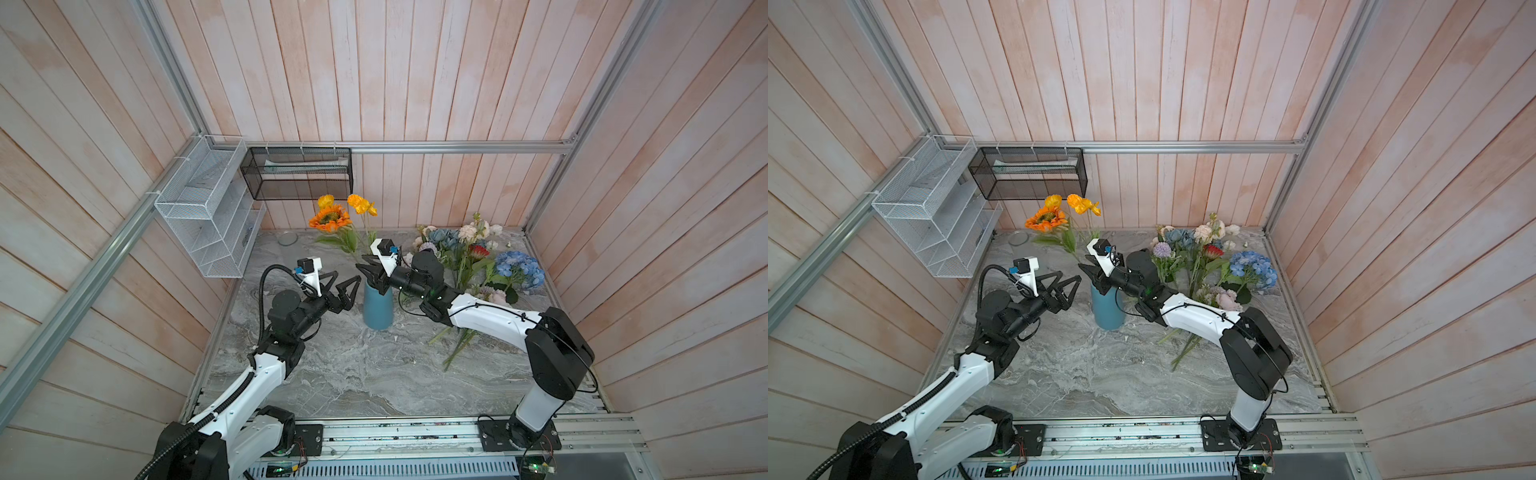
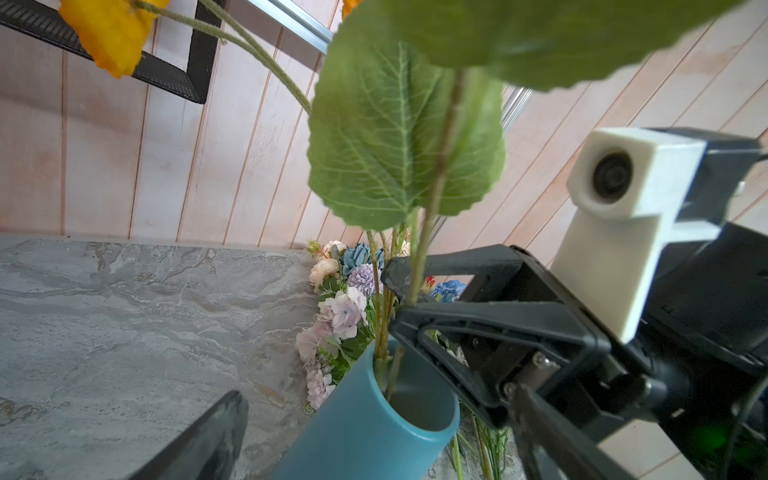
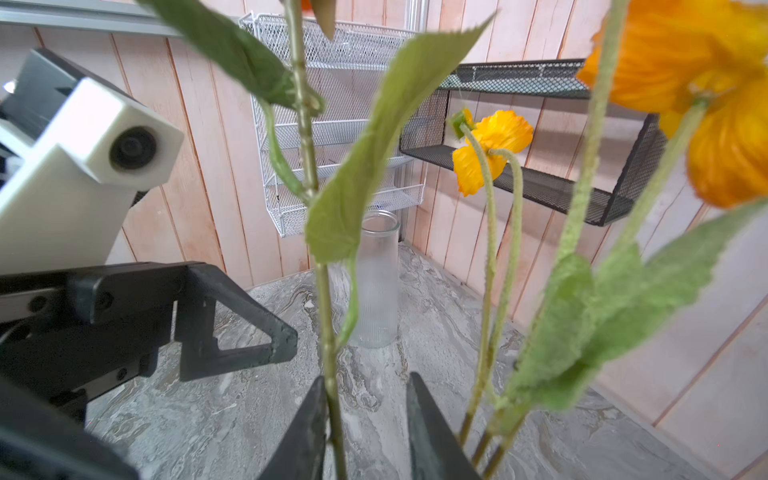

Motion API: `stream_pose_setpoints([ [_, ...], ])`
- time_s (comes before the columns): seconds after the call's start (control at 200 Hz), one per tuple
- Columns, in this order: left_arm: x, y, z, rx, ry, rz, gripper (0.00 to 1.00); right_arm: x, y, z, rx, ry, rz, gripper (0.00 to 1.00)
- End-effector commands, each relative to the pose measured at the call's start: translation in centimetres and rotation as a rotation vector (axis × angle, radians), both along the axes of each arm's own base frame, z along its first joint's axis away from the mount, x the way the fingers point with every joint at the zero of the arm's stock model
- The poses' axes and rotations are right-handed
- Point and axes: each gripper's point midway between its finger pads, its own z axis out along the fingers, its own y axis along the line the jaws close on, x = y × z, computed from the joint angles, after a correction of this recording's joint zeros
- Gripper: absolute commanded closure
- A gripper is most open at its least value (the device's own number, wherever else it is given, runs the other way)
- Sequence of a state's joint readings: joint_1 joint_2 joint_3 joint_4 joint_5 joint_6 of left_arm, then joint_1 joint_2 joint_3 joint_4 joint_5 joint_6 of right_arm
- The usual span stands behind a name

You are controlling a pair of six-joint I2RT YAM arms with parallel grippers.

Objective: Arrange the flowers into the vase
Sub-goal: 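Lower the gerbera stem into the teal vase held by the left gripper, then open the right gripper and withdraw it back to the flower pile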

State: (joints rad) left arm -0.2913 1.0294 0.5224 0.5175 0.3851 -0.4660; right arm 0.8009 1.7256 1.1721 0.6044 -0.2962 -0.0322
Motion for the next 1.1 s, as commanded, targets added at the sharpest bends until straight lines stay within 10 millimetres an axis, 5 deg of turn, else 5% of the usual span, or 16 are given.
stream_pose_setpoints([
  [0.0, 0.1, -0.2, 1.8, 0.001, -0.058, -0.001, 0.00, -0.5, -0.7, 1.5, -0.006, -0.031, -0.022, 0.65],
  [0.33, 0.5, -0.3, 1.5, 0.001, -0.038, 0.005, 0.00, -1.4, -3.5, 2.8, -0.010, -0.048, -0.094, 0.57],
  [0.65, 1.8, -1.6, 1.4, 0.003, -0.044, -0.010, 0.00, -1.3, -10.0, 3.8, 0.029, 0.029, -0.257, 0.54],
  [0.895, 2.7, -1.8, 1.4, 0.000, -0.048, 0.003, 0.00, 3.4, -18.7, 0.4, 0.100, 0.260, -0.514, 0.56],
  [1.09, 2.7, -1.3, 0.2, 0.019, -0.037, 0.030, 0.00, 6.2, -25.5, -4.6, 0.134, 0.433, -0.729, 0.56],
])
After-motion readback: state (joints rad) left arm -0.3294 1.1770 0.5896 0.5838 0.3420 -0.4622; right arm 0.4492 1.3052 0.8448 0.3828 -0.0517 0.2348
